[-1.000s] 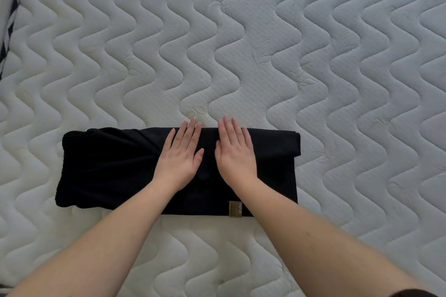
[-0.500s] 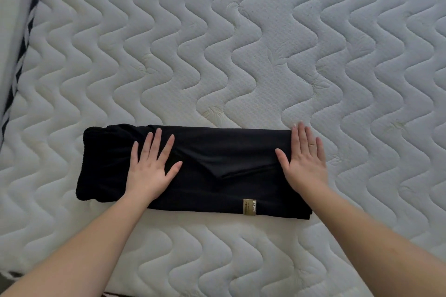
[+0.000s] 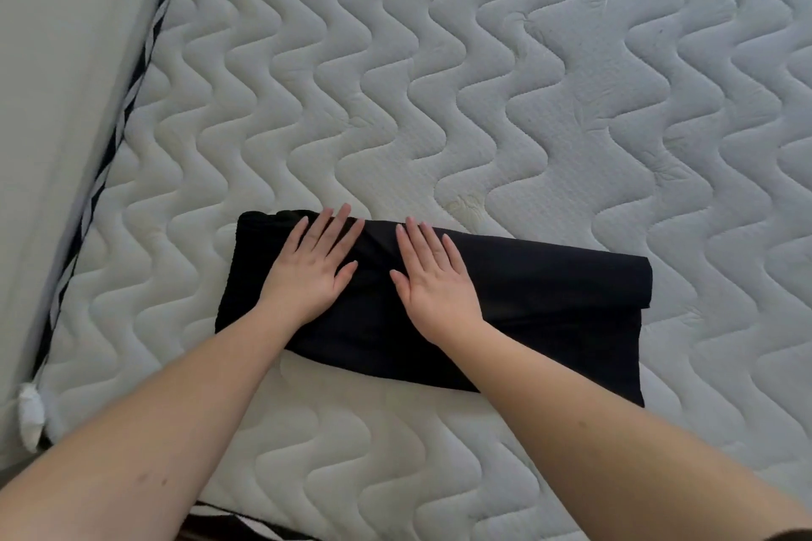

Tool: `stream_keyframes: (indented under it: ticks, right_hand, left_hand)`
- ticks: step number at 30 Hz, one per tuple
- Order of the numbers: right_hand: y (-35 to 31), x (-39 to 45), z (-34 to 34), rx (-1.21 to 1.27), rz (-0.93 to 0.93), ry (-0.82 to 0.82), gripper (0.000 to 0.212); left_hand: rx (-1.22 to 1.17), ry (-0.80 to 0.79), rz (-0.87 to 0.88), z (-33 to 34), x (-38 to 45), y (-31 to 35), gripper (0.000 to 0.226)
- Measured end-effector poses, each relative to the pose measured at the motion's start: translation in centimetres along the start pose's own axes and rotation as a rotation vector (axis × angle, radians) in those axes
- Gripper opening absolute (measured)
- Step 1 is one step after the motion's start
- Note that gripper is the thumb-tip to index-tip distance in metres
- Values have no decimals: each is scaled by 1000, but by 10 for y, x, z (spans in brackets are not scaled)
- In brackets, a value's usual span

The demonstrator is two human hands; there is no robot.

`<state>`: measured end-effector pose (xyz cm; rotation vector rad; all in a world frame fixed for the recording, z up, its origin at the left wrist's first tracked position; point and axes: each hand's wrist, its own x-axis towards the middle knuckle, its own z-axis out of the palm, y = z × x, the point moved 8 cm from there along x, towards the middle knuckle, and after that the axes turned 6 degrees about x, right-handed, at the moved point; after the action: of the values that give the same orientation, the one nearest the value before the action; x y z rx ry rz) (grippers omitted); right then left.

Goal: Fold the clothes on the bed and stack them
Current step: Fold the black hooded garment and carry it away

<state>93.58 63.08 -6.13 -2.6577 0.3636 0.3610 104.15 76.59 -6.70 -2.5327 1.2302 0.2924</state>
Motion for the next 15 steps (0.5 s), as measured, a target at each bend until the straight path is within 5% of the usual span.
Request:
stream_keyframes:
  ticks: [10,15]
  right_hand:
    - [172,-96,-25,-127,368,-17,63]
    - [212,-136,-50,121,602,160,60]
  left_hand:
    - [14,-64,-259,12,-34,-50,68]
    - [-77,32,-141,-23,-28,8,66]
